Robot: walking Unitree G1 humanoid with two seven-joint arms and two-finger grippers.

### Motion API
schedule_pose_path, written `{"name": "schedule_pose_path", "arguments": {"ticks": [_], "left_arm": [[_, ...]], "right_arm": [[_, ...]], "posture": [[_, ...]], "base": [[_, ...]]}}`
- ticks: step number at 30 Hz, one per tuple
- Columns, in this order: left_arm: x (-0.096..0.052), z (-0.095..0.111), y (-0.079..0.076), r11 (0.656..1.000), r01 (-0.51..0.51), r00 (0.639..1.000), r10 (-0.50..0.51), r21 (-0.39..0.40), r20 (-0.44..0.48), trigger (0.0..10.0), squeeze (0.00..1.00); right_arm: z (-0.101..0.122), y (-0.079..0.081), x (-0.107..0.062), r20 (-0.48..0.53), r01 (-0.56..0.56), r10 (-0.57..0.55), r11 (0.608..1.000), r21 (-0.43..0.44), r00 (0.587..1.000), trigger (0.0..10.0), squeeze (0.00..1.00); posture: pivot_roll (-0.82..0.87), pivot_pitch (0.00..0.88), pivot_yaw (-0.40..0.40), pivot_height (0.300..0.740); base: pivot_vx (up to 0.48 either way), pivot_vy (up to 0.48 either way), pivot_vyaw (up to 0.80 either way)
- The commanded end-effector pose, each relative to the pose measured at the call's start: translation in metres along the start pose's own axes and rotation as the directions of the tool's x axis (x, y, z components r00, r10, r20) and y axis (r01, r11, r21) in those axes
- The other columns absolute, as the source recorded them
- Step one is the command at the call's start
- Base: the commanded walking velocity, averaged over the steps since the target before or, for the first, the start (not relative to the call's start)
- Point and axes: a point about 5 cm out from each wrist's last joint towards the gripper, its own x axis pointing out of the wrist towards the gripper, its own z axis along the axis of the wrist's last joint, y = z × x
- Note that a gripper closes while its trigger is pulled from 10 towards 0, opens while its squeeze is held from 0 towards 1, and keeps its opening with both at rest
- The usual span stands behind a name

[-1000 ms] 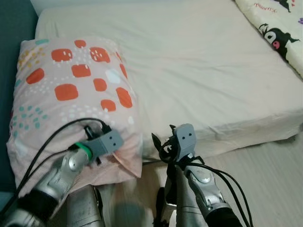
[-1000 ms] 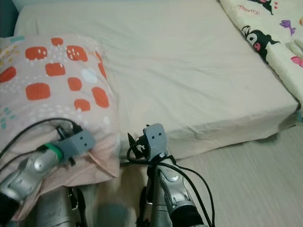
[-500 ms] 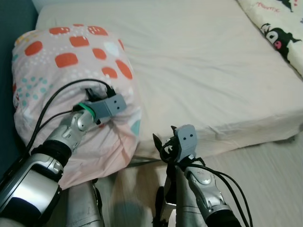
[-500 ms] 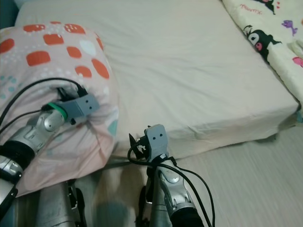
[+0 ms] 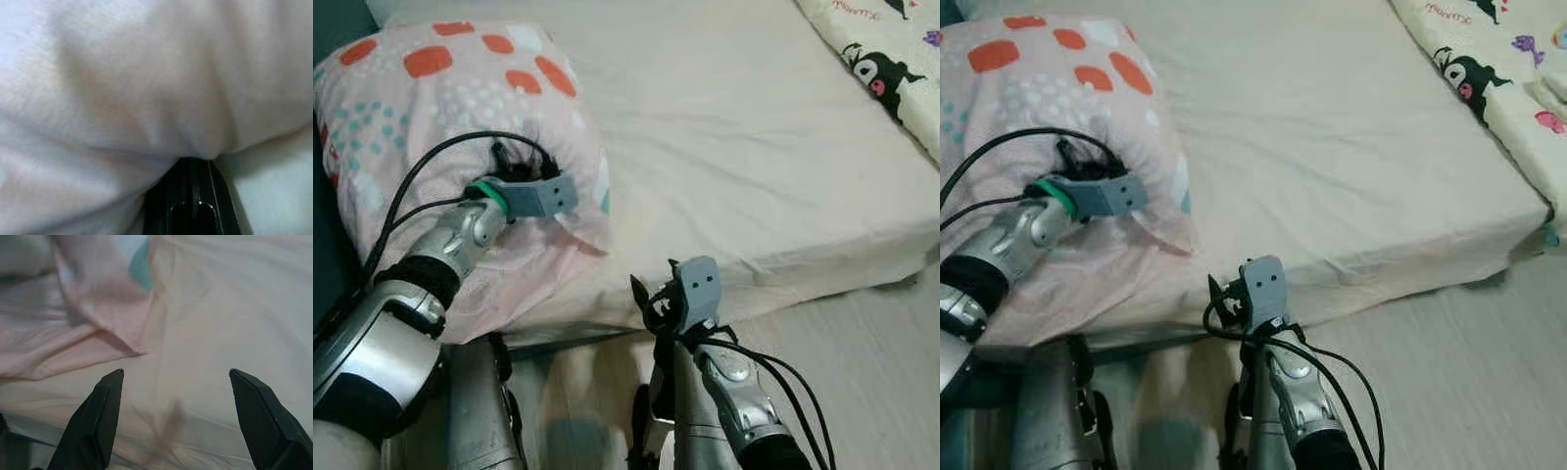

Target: Clean up the room

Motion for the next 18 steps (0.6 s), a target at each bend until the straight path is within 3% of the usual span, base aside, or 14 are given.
{"name": "schedule_pose_path", "arguments": {"ticks": [1,6,8,13,14,15,16,18], "left_arm": [[-0.012,-0.028,-0.017,0.991,0.132,0.988,-0.129,0.024,-0.080,0.0,0.00],[-0.025,-0.056,-0.024,0.970,0.228,0.960,-0.210,0.085,-0.185,0.0,0.00],[-0.032,-0.071,-0.023,0.951,0.291,0.932,-0.256,0.109,-0.255,0.0,0.00],[-0.041,-0.089,-0.013,0.921,0.380,0.883,-0.333,0.086,-0.330,0.0,0.00],[-0.045,-0.094,-0.009,0.901,0.428,0.855,-0.382,0.062,-0.350,0.0,0.00],[-0.045,-0.094,-0.009,0.901,0.428,0.855,-0.382,0.062,-0.350,0.0,0.00],[-0.048,-0.097,-0.007,0.884,0.465,0.833,-0.419,0.048,-0.362,0.0,0.00],[-0.055,-0.103,-0.004,0.832,0.555,0.778,-0.505,0.031,-0.375,0.0,0.00]], "right_arm": [[-0.010,0.005,-0.006,-0.039,-0.007,0.007,1.000,0.014,0.999,10.0,0.00],[-0.011,0.010,-0.005,-0.043,-0.024,0.025,0.999,0.022,0.999,10.0,0.00],[-0.010,0.012,-0.004,-0.045,-0.032,0.033,0.999,0.023,0.998,10.0,0.00],[-0.009,0.014,-0.003,-0.047,-0.039,0.040,0.999,0.023,0.998,10.0,0.00],[-0.010,0.014,-0.003,-0.049,-0.040,0.041,0.999,0.023,0.998,10.0,0.00],[-0.010,0.014,-0.003,-0.049,-0.040,0.041,0.999,0.023,0.998,10.0,0.00],[-0.010,0.014,-0.003,-0.050,-0.041,0.042,0.999,0.023,0.998,10.0,0.00],[-0.010,0.014,-0.003,-0.050,-0.043,0.045,0.999,0.024,0.998,10.0,0.00]], "posture": [[0.04,0.273,-0.081,0.539],[0.04,0.278,-0.087,0.539],[0.04,0.278,-0.087,0.539],[0.05,0.280,-0.087,0.539],[0.05,0.280,-0.089,0.539],[0.05,0.280,-0.089,0.539],[0.05,0.280,-0.089,0.539],[0.05,0.280,-0.089,0.539]], "base": [[0.000,0.000,0.00],[0.000,0.000,0.00],[0.000,0.000,0.00],[0.000,0.000,0.00],[0.000,0.000,0.00],[0.000,0.000,0.00],[0.000,0.000,0.00],[0.000,0.000,0.00]]}}
